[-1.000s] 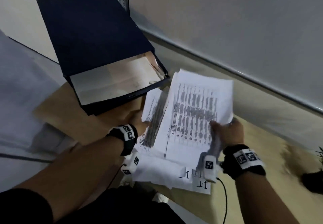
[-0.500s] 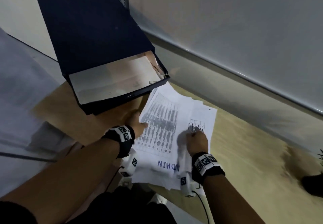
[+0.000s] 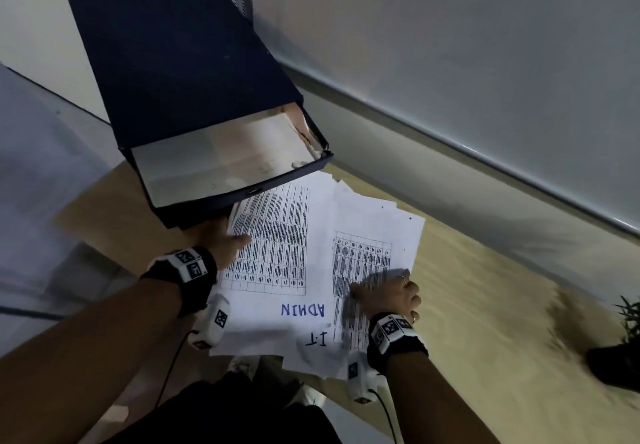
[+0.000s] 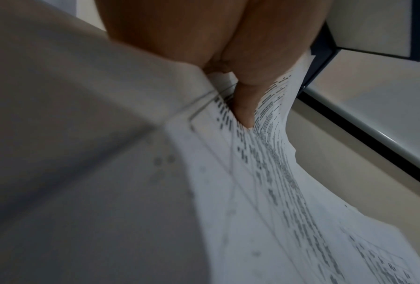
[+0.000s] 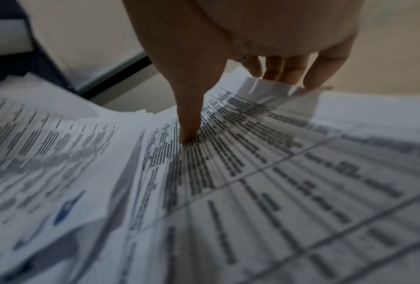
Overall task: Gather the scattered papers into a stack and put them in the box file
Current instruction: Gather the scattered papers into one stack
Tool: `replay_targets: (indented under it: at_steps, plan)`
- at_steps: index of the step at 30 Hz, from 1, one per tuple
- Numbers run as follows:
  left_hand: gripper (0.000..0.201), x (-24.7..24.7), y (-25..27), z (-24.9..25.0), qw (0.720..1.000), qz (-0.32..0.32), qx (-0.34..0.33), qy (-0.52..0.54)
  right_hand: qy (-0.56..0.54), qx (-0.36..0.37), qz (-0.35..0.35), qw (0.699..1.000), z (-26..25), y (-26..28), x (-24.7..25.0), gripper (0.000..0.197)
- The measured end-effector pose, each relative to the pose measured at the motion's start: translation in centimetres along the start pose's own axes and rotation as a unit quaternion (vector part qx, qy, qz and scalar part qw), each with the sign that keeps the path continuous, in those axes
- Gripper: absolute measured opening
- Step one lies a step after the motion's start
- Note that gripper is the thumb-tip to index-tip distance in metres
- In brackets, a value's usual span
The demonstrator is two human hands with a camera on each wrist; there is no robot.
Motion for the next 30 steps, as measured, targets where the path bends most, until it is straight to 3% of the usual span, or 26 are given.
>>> replay_targets:
  at_steps: [3,9,11,15,20,27,30]
  plan:
    - [0.05,-0.1,0.6,0.3,1.0,0.011,-0.004,-0.008,0.002,0.002,-0.014,1.0,-1.0,0.3,-0.5,0.134]
    - [0.047,0.5,0.8,0.2,1.0,0.015,-0.001,-0.017,-0.029,-0.002,-0.074,0.997,-2.7,0.0,-0.7,0.098]
    - [0.048,1.0,0.5,-0.4,0.999,0.021,0.011,-0.024,-0.031,-0.005,-0.07,0.997,-3.1,-0.3,-0.6,0.095]
    - [0.05,1.2,0.7,-0.4,0.999,0.029,0.027,-0.028,-0.004,-0.036,-0.057,0.998,-4.4,-0.1,-0.5,0.106]
    - [0.051,1.3,0.2,-0.8,1.0,0.015,0.0,-0.026,0.003,-0.031,0.004,1.0,-6.3,0.8,-1.1,0.102]
    - [0.06,1.5,0.2,-0.6,0.999,0.018,0.001,-0.03,-0.136,-0.056,-0.02,0.989,-6.4,-0.2,-2.3,0.091]
    - [0.06,1.4,0.0,-0.8,0.999,0.017,-0.002,-0.031,-0.248,-0.047,-0.074,0.965,-5.8,-0.6,-3.2,0.071]
Point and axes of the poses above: each hand's wrist, its own y-axis away from the middle knuckle, its own x-axis out of the back of the hand, z = x × y, the point moved 5 cm from there along -y, towards the middle knuckle, and after that the axes turned 12 degrees about x, right-handed, at the moved point
